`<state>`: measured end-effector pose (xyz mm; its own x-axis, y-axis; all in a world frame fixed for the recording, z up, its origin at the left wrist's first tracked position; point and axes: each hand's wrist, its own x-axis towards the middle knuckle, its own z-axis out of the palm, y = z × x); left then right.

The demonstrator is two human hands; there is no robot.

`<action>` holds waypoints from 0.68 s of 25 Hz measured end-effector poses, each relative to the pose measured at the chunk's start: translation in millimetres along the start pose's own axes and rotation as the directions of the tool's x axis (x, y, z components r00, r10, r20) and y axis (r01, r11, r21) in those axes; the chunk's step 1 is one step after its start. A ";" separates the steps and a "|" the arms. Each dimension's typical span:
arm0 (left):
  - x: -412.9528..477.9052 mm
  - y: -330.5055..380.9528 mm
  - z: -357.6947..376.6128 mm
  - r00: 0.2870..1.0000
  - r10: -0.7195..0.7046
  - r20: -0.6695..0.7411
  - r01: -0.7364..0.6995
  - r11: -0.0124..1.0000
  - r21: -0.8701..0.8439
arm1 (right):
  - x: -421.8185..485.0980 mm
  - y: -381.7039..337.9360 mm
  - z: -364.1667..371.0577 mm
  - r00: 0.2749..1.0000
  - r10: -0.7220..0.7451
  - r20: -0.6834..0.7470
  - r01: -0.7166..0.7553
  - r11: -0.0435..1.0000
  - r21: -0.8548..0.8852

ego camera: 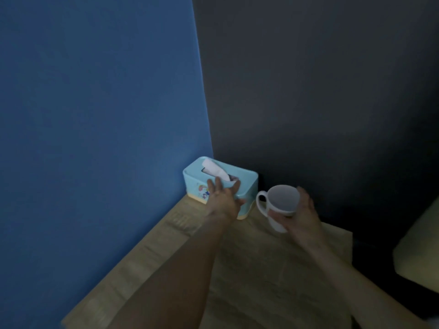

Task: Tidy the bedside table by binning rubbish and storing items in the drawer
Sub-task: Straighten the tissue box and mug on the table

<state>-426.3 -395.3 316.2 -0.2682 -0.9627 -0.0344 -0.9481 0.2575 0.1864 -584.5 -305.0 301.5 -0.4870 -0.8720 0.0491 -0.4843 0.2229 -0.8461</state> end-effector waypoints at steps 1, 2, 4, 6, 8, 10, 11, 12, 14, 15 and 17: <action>-0.5 2.0 0.1 1.000 0.000 0.006 0.000 1.000 0.001 | 0.0 0.5 -1.5 1.000 -0.004 0.001 0.004 1.000 -0.009; -1.2 1.3 0.6 1.000 -0.003 0.010 0.003 1.000 0.002 | -1.2 -0.7 -1.4 1.000 -0.005 0.010 0.006 1.000 -0.016; -2.8 1.2 1.3 1.000 0.004 0.004 -0.004 1.000 0.024 | -3.3 -3.5 -1.4 0.999 -0.018 0.029 0.019 0.999 -0.030; 0.5 1.9 2.2 1.000 0.026 0.006 -0.027 0.998 0.055 | -1.2 -2.9 1.0 1.000 -0.026 0.015 0.026 0.999 -0.037; 1.3 0.8 1.2 0.999 0.030 0.019 -0.031 0.998 0.061 | 1.0 -3.5 5.8 0.999 -0.047 0.015 0.048 0.998 -0.039; -0.4 -0.6 0.7 0.999 0.030 0.023 -0.031 0.998 0.055 | -0.1 -4.7 12.2 0.999 -0.051 0.013 0.051 0.997 -0.049; -0.3 -1.7 1.1 0.999 0.031 0.026 -0.032 0.998 0.052 | -0.5 -4.7 15.5 0.999 -0.047 0.012 0.047 0.997 -0.053; 0.9 -2.5 1.5 0.999 0.034 0.038 -0.036 0.998 0.055 | -0.1 -5.8 17.3 0.999 -0.038 0.013 0.039 0.998 -0.055; 3.7 -2.3 -2.0 0.996 0.060 0.069 -0.065 0.996 0.060 | 1.3 -10.9 15.4 0.999 -0.008 0.035 0.009 0.999 -0.042; 4.3 -3.4 -3.2 0.995 0.076 0.065 -0.077 0.997 0.011 | -1.9 -14.5 12.1 0.999 0.010 0.033 -0.009 1.000 -0.029; -7.2 -13.6 0.2 0.997 0.057 -0.054 -0.067 0.978 -0.199 | -20.6 -19.4 3.2 0.997 0.027 -0.067 -0.026 1.000 0.016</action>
<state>-411.6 -391.9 313.7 -0.3124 -0.9495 0.0292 -0.8752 0.2996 0.3798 -562.7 -292.8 315.2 -0.5473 -0.8347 0.0613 -0.4599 0.2387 -0.8553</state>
